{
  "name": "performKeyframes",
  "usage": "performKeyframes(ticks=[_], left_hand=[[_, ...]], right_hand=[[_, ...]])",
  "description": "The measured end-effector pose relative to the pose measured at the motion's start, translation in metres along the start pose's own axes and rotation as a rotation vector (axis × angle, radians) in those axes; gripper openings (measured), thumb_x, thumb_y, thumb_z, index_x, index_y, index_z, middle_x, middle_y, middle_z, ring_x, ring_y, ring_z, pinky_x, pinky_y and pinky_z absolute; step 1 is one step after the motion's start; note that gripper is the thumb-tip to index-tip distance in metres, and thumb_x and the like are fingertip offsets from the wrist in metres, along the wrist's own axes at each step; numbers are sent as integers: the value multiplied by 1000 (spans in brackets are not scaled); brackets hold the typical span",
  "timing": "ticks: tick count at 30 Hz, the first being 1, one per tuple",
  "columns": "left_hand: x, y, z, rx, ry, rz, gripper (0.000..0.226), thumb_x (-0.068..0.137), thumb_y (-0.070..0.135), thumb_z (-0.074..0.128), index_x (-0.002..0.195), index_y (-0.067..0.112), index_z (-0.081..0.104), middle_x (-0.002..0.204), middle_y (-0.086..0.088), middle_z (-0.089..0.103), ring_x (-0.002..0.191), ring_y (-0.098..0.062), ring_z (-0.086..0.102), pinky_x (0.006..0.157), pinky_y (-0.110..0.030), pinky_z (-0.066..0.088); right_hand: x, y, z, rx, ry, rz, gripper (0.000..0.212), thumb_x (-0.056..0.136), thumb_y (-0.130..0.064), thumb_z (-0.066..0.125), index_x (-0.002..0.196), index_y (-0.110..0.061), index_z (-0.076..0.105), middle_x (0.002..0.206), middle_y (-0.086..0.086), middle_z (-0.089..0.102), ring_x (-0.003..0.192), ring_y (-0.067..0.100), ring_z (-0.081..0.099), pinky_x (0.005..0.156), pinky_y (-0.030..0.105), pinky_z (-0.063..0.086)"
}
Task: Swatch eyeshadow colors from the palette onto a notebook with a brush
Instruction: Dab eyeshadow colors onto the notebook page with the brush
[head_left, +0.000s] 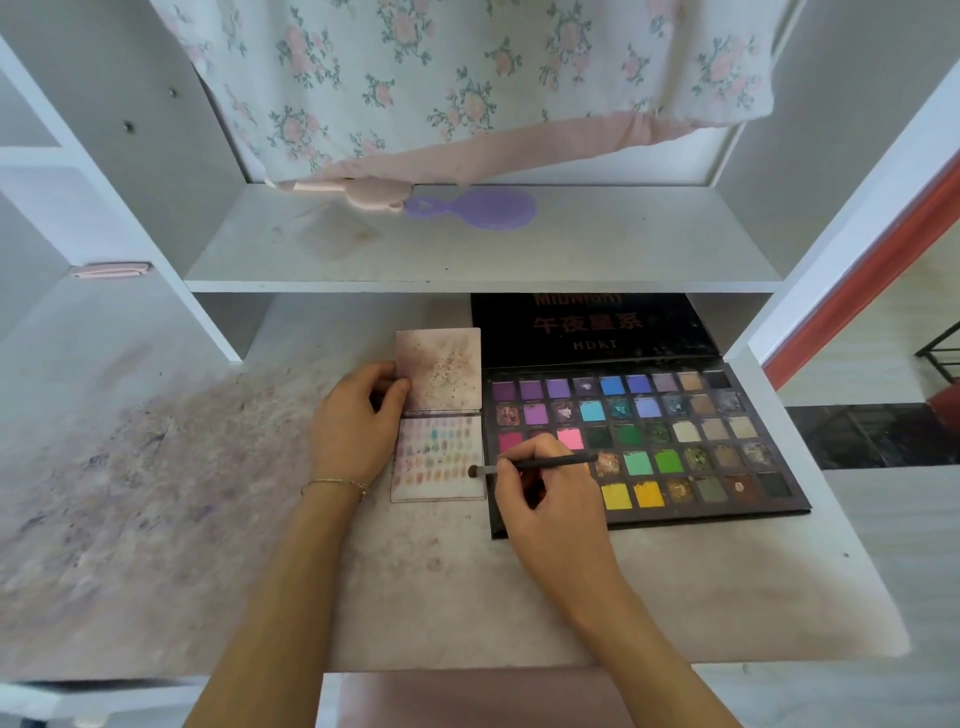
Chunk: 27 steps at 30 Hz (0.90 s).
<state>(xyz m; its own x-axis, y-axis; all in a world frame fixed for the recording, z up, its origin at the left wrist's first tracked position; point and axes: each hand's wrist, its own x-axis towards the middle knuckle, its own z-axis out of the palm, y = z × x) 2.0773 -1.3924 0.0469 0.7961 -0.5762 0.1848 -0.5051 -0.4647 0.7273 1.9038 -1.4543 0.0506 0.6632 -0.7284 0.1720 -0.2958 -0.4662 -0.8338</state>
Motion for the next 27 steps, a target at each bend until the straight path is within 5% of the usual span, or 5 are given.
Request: performKeyframes(ticks=[21, 27], left_hand=[[1, -3, 2, -4, 22, 9, 17, 89, 21, 54, 102, 15, 64, 86, 4, 63, 80, -16, 57, 70, -26, 41], [2, -3, 2, 3, 23, 11, 20, 90, 22, 54, 105, 15, 63, 88, 1, 64, 81, -16, 57, 70, -27, 42]], right_hand=[[1, 0, 1, -41, 24, -42, 13, 85, -18, 56, 78, -27, 49, 75, -3, 56, 72, 13, 54, 60, 29, 46], [-3, -4, -3, 112, 63, -47, 12, 82, -23, 52, 75, -32, 48, 69, -9, 54, 64, 11, 51, 55, 27, 45]])
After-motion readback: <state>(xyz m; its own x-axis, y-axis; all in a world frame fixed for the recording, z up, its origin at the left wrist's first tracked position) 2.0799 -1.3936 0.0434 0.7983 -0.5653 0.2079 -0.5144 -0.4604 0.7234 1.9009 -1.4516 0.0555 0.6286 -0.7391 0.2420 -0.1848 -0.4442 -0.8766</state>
